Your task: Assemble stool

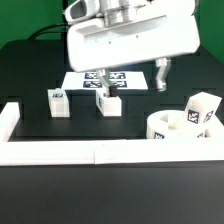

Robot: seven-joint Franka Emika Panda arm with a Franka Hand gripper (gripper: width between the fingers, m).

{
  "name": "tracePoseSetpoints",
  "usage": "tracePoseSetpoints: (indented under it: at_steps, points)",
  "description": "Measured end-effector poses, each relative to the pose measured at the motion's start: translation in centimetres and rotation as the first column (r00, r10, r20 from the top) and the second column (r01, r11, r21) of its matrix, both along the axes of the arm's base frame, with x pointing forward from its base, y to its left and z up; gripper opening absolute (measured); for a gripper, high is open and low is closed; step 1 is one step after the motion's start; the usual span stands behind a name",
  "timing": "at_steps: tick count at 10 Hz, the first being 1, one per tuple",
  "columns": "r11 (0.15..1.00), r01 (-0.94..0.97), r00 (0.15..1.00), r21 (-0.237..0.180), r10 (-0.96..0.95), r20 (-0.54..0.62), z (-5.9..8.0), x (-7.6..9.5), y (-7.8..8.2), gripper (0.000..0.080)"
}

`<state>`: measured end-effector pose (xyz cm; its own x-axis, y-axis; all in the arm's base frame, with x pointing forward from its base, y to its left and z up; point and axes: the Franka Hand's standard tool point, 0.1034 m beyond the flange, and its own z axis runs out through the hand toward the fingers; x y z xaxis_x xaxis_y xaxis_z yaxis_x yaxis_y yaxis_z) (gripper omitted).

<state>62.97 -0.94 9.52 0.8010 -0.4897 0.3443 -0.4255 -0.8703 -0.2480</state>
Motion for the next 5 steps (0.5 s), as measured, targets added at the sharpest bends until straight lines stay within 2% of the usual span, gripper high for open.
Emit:
tracePoseSetpoints:
  at_steps: [2,4,5]
  points:
    - [0.990,-0.126,0.992,-0.056,0.125,-0.015,-0.2,0.0,0.2,0.0649]
    - [0.971,-0.220,0.975,-0.091,0.217,-0.040,-0.5,-0.3,0.0,0.0649]
    - [0.968,-0.246,0.965,-0.056,0.239,-0.106,-1.4,-1.2,-0.2,0.0649]
